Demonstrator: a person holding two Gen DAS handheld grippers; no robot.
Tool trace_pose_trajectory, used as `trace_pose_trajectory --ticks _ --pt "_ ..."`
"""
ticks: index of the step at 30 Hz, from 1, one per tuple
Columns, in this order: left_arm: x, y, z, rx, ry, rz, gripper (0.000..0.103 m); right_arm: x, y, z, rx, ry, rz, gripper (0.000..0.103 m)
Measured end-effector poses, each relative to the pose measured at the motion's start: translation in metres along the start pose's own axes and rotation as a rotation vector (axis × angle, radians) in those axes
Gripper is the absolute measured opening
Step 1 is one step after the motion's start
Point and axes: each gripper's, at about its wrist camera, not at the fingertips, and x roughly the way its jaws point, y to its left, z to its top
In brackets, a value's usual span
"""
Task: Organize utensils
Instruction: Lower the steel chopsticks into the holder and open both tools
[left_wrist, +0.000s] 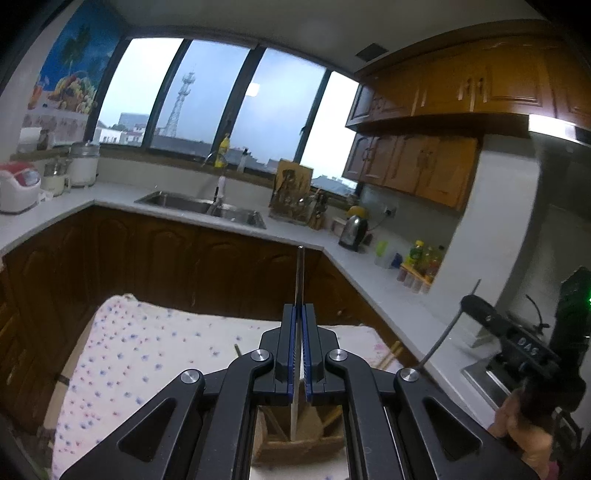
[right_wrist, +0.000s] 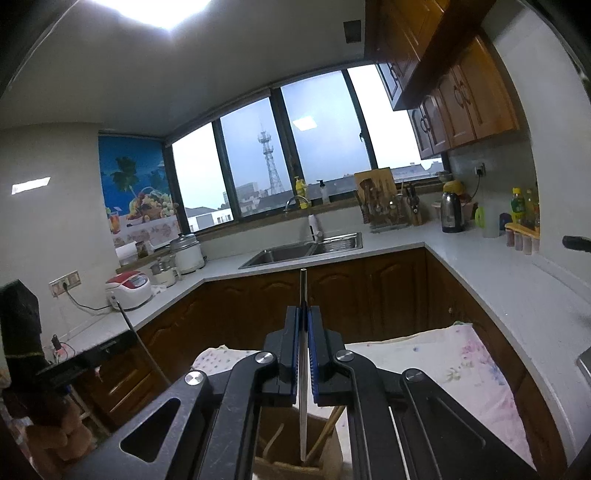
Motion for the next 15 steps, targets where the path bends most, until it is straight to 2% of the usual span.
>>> trace_pose_trajectory --ticks 7,15 --pt "0.049 0.011 -0.019 -0.038 0.032 0.029 0.0 0.025 -0.007 -0.033 0.013 0.016 -0.025 0.005" --pt "0.074 0.014 -0.045 -0.049 0.079 0.042 0.0 0.045 -0.009 -0.073 0.044 0.09 -0.024 0.005"
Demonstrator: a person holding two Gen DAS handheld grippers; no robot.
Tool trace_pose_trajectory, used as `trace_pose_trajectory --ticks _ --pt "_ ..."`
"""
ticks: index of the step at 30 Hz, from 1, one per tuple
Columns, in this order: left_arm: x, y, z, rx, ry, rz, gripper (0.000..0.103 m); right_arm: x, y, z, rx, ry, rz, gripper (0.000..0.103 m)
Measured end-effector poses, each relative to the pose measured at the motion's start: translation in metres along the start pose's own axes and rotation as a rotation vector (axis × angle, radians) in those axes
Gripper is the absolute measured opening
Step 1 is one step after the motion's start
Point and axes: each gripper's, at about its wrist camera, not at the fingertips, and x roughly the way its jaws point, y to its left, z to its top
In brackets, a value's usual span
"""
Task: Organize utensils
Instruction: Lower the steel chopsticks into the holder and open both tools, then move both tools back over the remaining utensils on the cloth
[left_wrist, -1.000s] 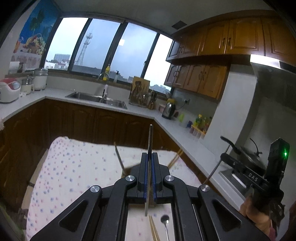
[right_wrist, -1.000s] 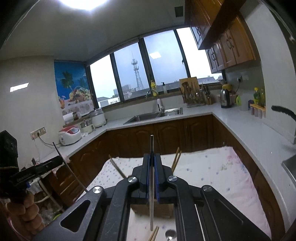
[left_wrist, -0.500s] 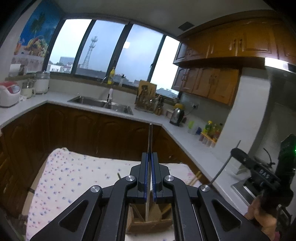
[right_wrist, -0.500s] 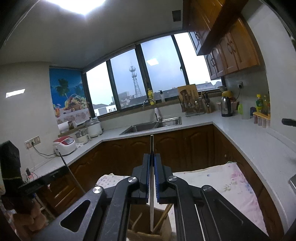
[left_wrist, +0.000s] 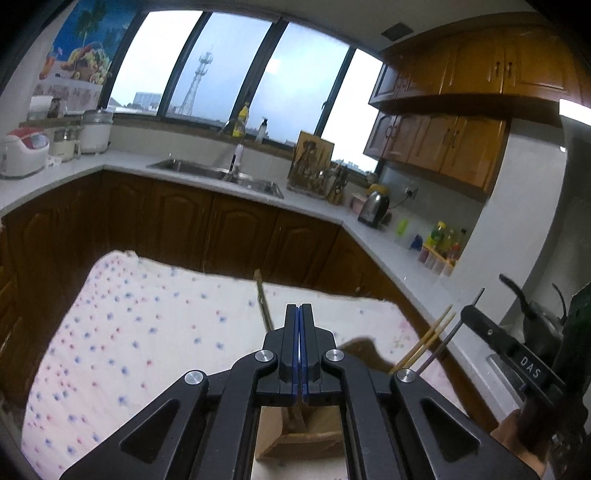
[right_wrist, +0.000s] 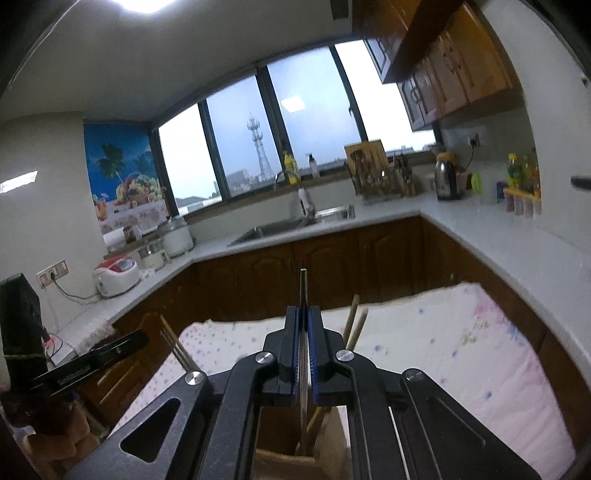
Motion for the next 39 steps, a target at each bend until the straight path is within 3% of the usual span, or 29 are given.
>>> trace_pose_trajectory --ticks 6,17,20,24,25,28,30,34,36,39 --pt "0.012 0.006 -0.012 -0.004 0.037 0.004 0.0 0.007 -0.01 -0.02 0.034 0.036 -0.009 0.005" --pt "0.037 0.011 -0.012 -0.013 0.091 0.028 0.0 0.015 -0.021 -0.013 0.056 0.079 -0.003 0.006" --pt "0.039 0.01 -0.013 -0.017 0.106 0.031 0.0 0.015 -0.027 -0.014 0.082 0.087 0.013 0.014" --pt "0.033 0.006 -0.015 -0.003 0.109 0.033 0.0 0.002 -0.03 -0.016 0.106 0.067 0.025 0.048" --pt "0.03 0.004 -0.016 0.004 0.112 0.034 0.0 -0.003 -0.03 -0.017 0.112 0.063 0.027 0.052" --pt "0.02 0.001 -0.022 0.013 0.116 0.041 0.014 -0.016 -0.033 -0.021 0.127 0.064 0.038 0.058" --pt "0.01 0.0 -0.028 0.012 0.118 0.062 0.047 -0.025 -0.034 -0.024 0.128 0.065 0.032 0.065" --pt "-0.016 -0.007 -0.041 0.042 0.09 0.061 0.053 -0.048 -0.037 -0.035 0.145 0.066 0.026 0.072" --pt "-0.03 -0.009 -0.049 0.039 0.091 0.057 0.066 -0.058 -0.038 -0.041 0.157 0.071 0.026 0.077" --pt "-0.052 -0.013 -0.06 0.043 0.098 0.066 0.072 -0.077 -0.037 -0.051 0.156 0.077 0.024 0.08"
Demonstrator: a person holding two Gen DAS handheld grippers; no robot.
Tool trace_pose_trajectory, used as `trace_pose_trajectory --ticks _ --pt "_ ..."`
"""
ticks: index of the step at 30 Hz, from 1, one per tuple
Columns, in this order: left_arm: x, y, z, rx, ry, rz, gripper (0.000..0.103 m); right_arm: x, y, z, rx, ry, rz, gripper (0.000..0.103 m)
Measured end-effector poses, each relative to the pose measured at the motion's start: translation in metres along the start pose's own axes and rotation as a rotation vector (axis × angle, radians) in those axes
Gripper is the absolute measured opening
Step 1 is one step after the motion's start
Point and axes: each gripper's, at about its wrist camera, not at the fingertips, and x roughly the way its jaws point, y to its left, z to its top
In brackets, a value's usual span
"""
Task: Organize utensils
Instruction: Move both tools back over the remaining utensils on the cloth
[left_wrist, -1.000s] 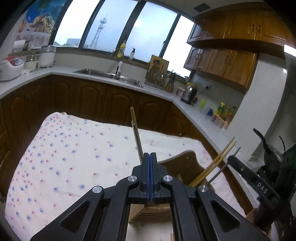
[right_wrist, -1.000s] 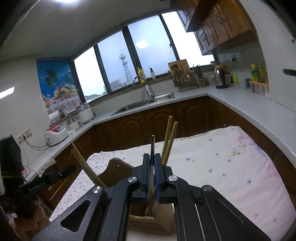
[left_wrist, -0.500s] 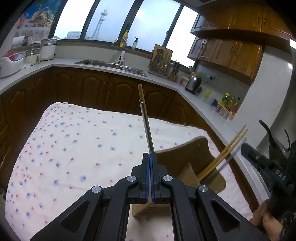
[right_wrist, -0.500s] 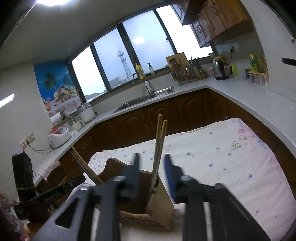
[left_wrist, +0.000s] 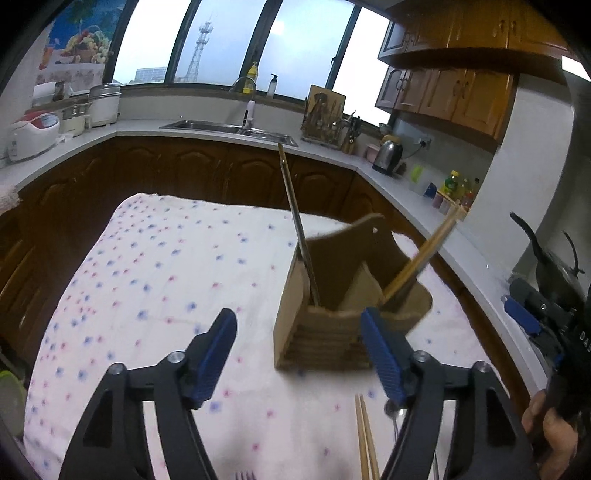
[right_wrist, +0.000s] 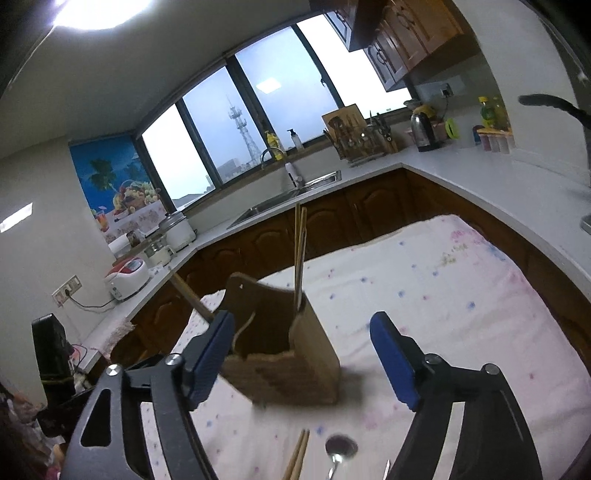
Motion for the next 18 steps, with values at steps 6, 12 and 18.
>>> trace_pose_trajectory --ticks 6,12,18 --pt "-0.04 0.0 -0.029 -0.013 0.024 -0.006 0.076 -0.034 -0.002 -0.027 -0.004 0.017 -0.013 0.089" --pt "-0.069 -0.004 -0.055 -0.011 0.068 -0.007 0.077 -0.058 -0.009 -0.053 0.008 0.047 -0.031 0.089" --pt "-0.09 -0.009 -0.074 -0.016 0.097 -0.011 0.077 -0.078 -0.014 -0.078 0.015 0.064 -0.065 0.089"
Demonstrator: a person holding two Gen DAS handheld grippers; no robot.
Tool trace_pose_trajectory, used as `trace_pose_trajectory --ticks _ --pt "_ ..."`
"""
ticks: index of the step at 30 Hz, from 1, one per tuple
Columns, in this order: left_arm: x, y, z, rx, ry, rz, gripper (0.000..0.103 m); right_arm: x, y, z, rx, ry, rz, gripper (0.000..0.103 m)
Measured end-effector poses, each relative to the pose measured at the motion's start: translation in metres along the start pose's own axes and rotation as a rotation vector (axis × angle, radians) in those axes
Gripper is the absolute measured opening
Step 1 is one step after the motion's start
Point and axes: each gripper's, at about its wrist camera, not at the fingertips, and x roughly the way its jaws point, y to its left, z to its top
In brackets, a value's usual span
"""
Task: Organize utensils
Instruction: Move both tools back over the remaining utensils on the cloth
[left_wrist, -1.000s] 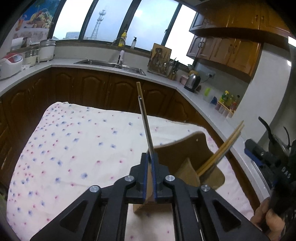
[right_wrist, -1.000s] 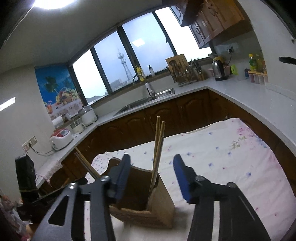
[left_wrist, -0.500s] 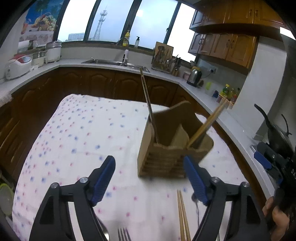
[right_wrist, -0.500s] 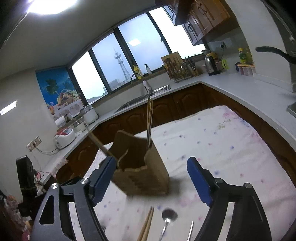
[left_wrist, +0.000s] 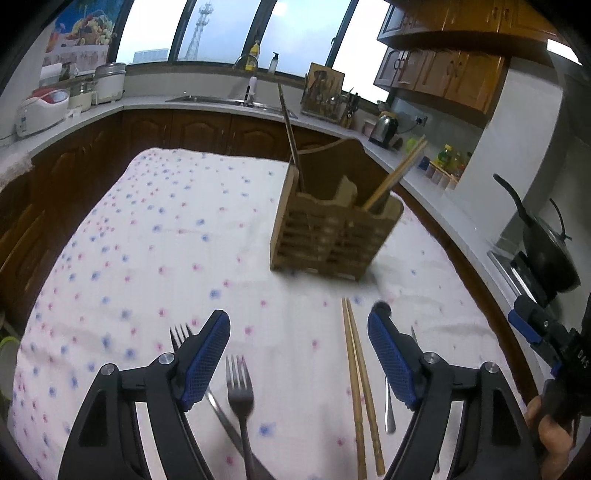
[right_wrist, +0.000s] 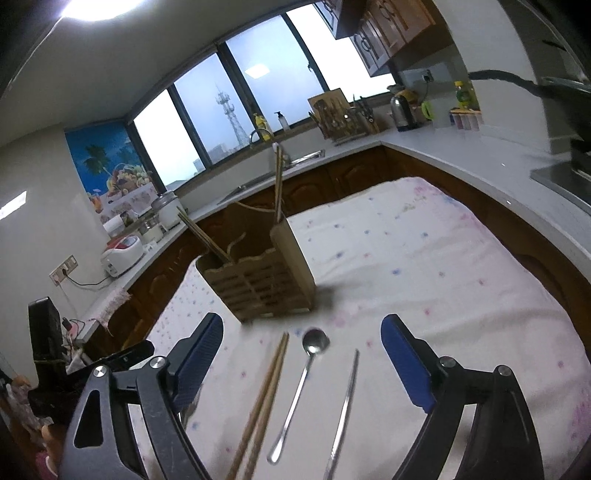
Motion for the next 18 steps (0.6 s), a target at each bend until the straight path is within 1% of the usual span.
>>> trace_pose_trajectory --ticks 2,6,11,18 --pt "-0.005 -0.001 -0.008 -0.001 0.026 0.0 0.077 -0.003 -0.003 -0.006 0.005 0.005 -0.009 0.089" --pt "-0.012 -0.004 -0.024 -0.012 0.053 -0.006 0.077 -0.011 -0.007 -0.019 0.008 0.008 -0.029 0.089" --pt "-0.011 -0.005 -0.037 -0.015 0.081 -0.007 0.077 -0.008 -0.007 -0.034 0.004 0.042 -0.046 0.089" --pt "-0.005 -0.011 -0.037 0.003 0.1 0.007 0.076 -0.003 -0.005 -0.041 -0.012 0.069 -0.061 0.089"
